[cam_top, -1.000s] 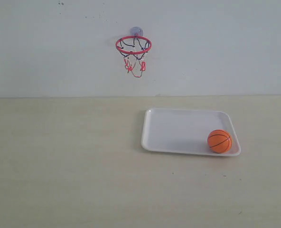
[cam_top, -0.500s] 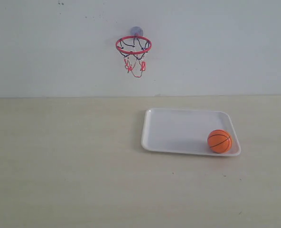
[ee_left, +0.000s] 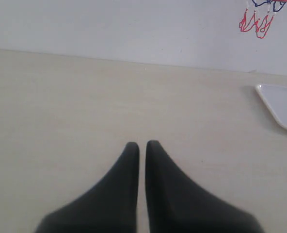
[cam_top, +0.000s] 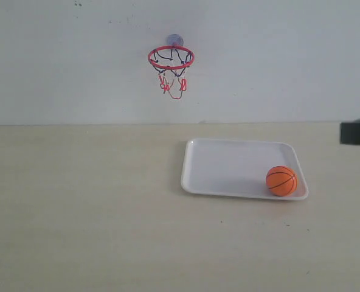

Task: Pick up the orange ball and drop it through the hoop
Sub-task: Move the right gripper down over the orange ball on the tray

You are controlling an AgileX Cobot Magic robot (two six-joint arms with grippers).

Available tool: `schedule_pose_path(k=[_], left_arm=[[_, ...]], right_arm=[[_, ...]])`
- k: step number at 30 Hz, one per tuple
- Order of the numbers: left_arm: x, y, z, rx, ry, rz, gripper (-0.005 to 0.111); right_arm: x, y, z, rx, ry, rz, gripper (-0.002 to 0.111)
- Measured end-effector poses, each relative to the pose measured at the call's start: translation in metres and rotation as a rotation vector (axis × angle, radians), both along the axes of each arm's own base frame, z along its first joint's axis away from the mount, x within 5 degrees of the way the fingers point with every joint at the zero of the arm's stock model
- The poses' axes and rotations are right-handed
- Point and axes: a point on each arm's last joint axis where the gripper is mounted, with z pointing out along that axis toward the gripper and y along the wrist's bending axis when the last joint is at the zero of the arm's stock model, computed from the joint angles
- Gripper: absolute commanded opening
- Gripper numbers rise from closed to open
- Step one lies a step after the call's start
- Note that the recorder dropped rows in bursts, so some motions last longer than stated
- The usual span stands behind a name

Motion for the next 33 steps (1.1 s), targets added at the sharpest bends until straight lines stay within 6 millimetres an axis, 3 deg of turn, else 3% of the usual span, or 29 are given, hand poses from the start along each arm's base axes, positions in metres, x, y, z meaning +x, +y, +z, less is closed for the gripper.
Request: schedule_pose_path(k=[2, 4, 11, 21, 25, 29, 33], left_arm=[[0.0, 0.0, 0.0, 0.0, 0.0, 0.0, 0.004], [0.0, 0.0, 0.0, 0.0, 0.0, 0.0, 0.004], [0.0, 0.0, 0.0, 0.0, 0.0, 0.0, 0.004], [0.0, 0.0, 0.0, 0.0, 0.0, 0.0, 0.004], [0.0, 0.0, 0.0, 0.0, 0.0, 0.0, 0.004], [0.0, 0.0, 0.0, 0.0, 0.0, 0.0, 0.004], [0.0, 0.0, 0.0, 0.0, 0.0, 0.0, 0.004]], right_arm=[[0.018, 0.007, -0.03, 0.057, 0.262, -0.018, 0.001], [0.02, 0.01, -0.05, 0.095, 0.485, -0.066, 0.001], [0.006, 0.006, -0.065, 0.033, 0.736, -0.115, 0.001], [0.006, 0.006, -0.054, 0.001, 0.796, -0.093, 0.001], [0.013, 0.007, -0.05, -0.042, 0.705, -0.014, 0.001], [0.035, 0.011, -0.033, -0.091, 0.607, 0.064, 0.001], [0.067, 0.018, -0.023, -0.088, 0.653, 0.089, 0.007]])
